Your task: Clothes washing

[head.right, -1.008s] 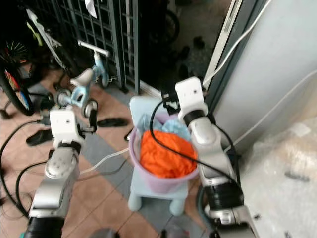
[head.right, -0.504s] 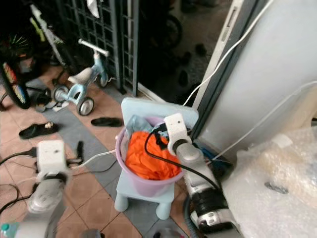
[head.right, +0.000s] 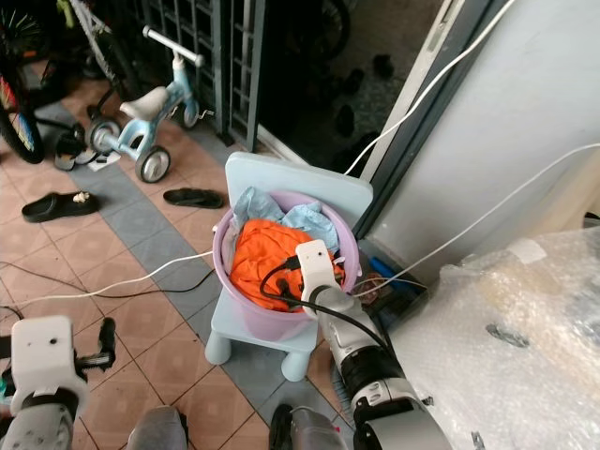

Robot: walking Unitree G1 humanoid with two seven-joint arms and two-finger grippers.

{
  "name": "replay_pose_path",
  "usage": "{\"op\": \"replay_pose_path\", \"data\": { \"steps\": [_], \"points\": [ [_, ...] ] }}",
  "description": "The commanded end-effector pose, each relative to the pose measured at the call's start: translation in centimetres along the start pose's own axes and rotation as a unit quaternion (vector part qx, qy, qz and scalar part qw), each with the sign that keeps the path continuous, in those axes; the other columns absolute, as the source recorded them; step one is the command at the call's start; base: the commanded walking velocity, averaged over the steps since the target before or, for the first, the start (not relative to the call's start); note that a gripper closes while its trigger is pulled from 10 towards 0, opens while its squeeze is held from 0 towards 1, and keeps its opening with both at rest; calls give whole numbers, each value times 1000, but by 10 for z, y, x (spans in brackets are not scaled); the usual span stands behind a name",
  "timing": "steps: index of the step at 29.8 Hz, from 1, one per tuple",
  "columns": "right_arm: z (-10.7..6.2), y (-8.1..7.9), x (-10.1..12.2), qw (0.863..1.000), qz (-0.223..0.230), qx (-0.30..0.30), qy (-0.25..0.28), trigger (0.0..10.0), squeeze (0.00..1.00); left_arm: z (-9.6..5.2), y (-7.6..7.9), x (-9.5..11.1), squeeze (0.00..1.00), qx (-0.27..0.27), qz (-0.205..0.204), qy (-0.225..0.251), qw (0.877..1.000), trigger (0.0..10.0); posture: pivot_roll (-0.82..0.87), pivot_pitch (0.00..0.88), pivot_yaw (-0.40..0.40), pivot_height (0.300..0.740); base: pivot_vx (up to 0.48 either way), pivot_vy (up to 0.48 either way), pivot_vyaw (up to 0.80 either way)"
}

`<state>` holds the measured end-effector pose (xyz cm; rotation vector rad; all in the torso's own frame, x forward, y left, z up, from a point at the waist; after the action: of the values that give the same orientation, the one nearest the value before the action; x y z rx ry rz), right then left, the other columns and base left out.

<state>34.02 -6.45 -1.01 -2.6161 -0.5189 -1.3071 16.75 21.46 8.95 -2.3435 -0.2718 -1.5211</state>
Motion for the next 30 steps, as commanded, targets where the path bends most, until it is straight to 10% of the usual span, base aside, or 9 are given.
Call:
{"op": "replay_pose_path", "data": {
  "steps": [1,10,11,12,30],
  "points": [
    [2,-3,-8,1000,1,0,-11,10000,0,-7,-3,3,0,6,-1,-4,1000,10000,343,278,-182,740,0,0,0],
    [10,-44,3,999,-13,19,34,9216,0,-45,-5,7,0,8,-14,-32,999,10000,358,385,-211,740,0,0,0],
    [12,-50,4,999,-17,18,30,549,0,-48,-4,6,0,10,-19,-36,999,10000,357,401,-219,740,0,0,0],
    [13,-49,6,999,-14,8,29,0,0,-50,-2,5,0,10,-20,-37,999,10000,356,401,-222,740,0,0,0],
    [15,-14,18,997,35,-69,14,0,0,-53,0,2,0,25,-27,-48,998,10000,349,388,-261,740,0,0,0]
  ]
}}
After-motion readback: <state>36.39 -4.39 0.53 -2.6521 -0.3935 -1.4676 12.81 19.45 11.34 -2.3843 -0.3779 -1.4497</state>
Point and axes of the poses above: a point about 5 cm out from each wrist's last joint towards the gripper, its own z axis pointing out of the wrist towards the gripper, its own x axis along the axis of the wrist's last joint, y = z × x, the point moved 5 cm from there along z, pointing out of the wrist towards the gripper, and after that the axes turned 3 degrees about -z, right-handed, at the moved point
